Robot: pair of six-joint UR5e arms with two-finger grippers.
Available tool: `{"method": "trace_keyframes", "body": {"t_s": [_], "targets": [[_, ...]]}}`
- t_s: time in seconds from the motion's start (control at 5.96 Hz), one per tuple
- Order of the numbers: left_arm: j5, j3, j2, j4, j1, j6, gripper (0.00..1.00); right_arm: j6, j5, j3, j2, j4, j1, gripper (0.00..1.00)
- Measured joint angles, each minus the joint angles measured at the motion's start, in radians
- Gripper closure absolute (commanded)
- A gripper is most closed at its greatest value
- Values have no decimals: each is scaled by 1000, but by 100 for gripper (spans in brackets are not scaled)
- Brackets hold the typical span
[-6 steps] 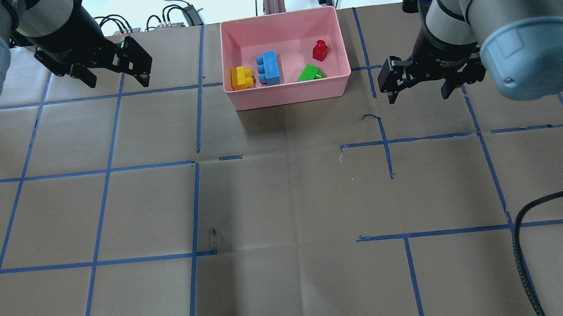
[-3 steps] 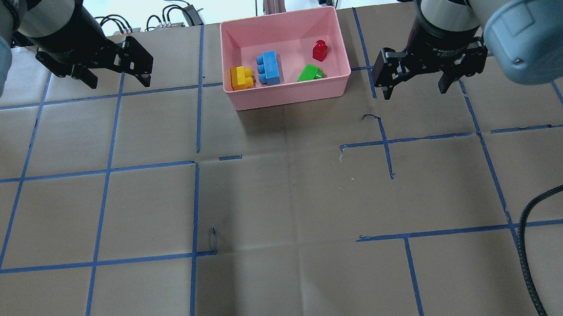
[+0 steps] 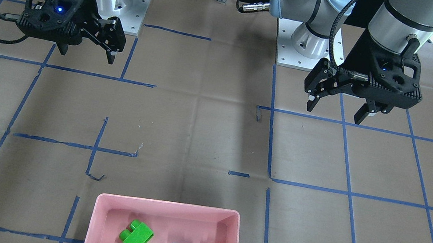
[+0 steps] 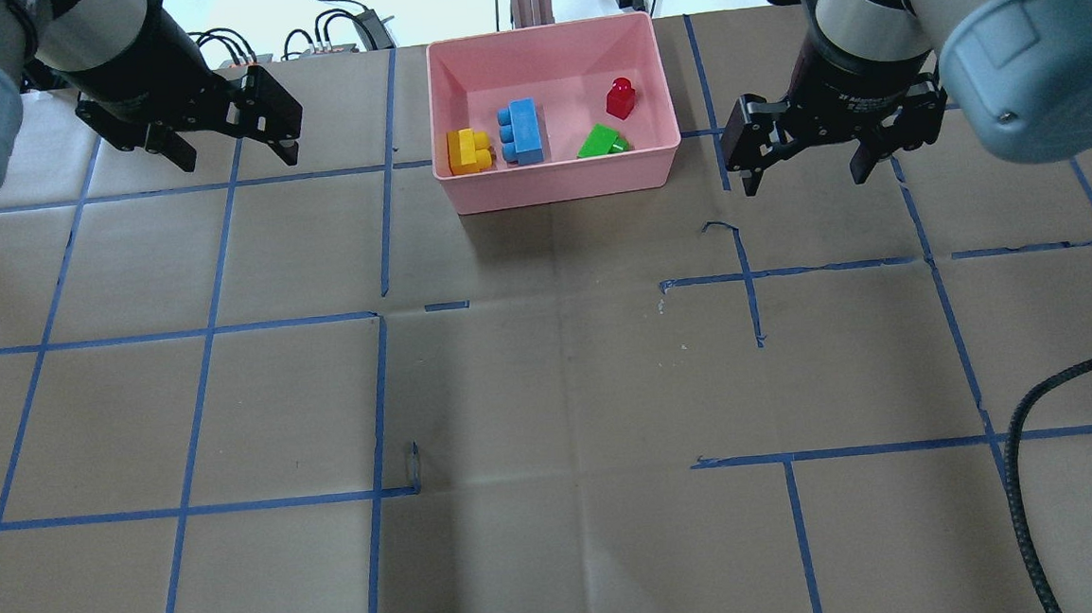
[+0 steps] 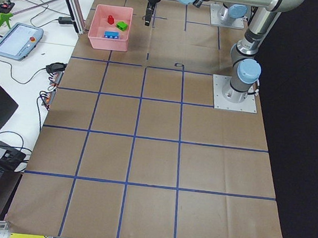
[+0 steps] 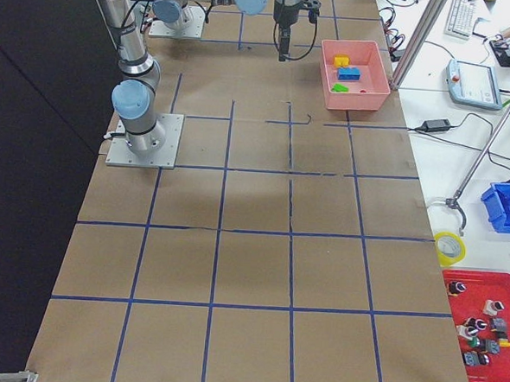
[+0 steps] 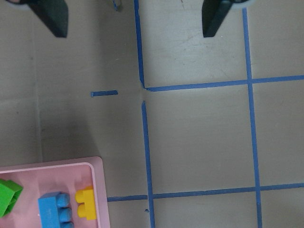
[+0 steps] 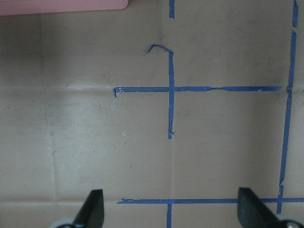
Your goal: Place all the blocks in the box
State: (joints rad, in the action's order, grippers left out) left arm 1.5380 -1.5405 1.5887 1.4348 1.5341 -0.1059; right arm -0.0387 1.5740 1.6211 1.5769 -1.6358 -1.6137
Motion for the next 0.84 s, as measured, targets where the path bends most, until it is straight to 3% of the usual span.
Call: {"method": "trace_keyframes", "body": {"t_s": [0.84], "targets": [[7, -5, -6, 1, 0, -11, 1, 0, -2, -3, 0, -3, 0, 0]]}}
